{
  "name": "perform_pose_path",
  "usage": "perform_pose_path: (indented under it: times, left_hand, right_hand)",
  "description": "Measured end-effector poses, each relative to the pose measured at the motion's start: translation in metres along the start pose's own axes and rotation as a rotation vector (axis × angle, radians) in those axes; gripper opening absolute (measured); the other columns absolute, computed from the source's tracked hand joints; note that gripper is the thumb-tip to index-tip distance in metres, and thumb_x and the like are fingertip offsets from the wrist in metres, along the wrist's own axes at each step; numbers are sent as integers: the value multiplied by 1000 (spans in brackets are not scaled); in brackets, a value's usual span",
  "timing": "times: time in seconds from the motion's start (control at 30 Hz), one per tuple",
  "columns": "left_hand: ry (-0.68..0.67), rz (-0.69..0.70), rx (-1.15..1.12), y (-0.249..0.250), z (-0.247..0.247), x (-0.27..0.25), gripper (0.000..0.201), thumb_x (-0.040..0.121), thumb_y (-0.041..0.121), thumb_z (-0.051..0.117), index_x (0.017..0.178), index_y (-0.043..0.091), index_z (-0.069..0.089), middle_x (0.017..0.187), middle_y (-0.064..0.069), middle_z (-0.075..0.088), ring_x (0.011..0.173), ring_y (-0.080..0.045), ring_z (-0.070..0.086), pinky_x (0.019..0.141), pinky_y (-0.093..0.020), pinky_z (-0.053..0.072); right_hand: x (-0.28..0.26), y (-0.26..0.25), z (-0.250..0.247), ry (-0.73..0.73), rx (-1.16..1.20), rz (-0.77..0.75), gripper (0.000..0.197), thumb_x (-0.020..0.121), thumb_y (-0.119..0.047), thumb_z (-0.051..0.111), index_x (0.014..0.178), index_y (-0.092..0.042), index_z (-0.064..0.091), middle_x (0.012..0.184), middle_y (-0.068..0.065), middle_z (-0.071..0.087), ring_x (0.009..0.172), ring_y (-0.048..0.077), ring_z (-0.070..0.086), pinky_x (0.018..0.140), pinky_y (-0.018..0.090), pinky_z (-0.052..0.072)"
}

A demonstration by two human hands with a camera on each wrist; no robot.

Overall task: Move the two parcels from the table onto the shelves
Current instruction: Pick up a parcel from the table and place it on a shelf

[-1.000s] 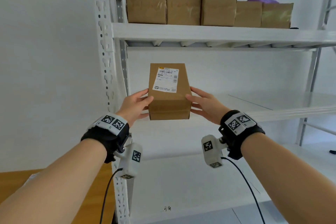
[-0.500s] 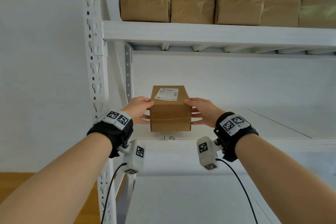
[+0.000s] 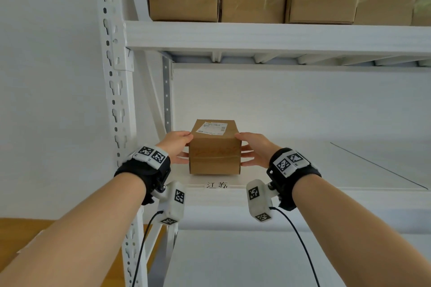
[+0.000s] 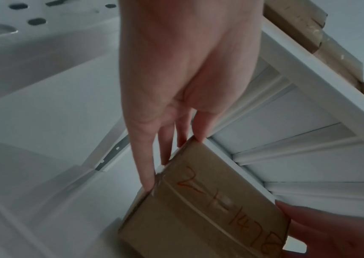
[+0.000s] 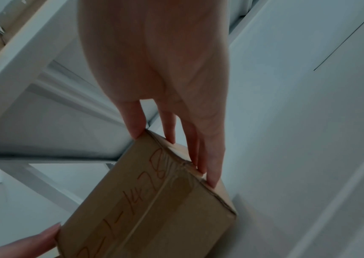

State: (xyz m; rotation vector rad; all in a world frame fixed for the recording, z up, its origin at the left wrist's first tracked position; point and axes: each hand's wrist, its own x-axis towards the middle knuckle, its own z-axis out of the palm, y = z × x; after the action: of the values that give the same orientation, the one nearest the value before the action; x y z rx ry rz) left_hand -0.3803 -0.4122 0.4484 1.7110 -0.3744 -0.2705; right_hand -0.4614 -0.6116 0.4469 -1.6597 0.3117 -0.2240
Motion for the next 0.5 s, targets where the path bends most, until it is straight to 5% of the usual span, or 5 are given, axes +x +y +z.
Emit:
perform_pose_path:
  times: [0.1,0.27,0.5]
  left_hand:
    - [-26,-15,-29,-5,3,1,34,100,18,42,132,13,52,115,-10,56,102,-33,59,92,-42,49]
    - [-29,-20,-40,-10,2,3,46,97,24,46,142,17,41,144,-6,45,127,-35,47,101,-43,45]
    - [-16,-15,-8,-12,9,-2,58,97,25,49,149,20,25,157,-3,26,141,-31,30,112,-43,33]
  right_hand:
    - [4,4,0,-3,-3,8,40,95,-30,52,130,-11,50,119,16,54,108,32,55,98,51,46]
    - [5,7,2,-10,-3,14,43,96,-32,49,133,-11,49,125,18,55,116,34,55,100,51,45]
    - [4,9,1,42,-88,-9,51,94,-38,51,139,-15,45,139,10,48,122,29,50,98,46,45]
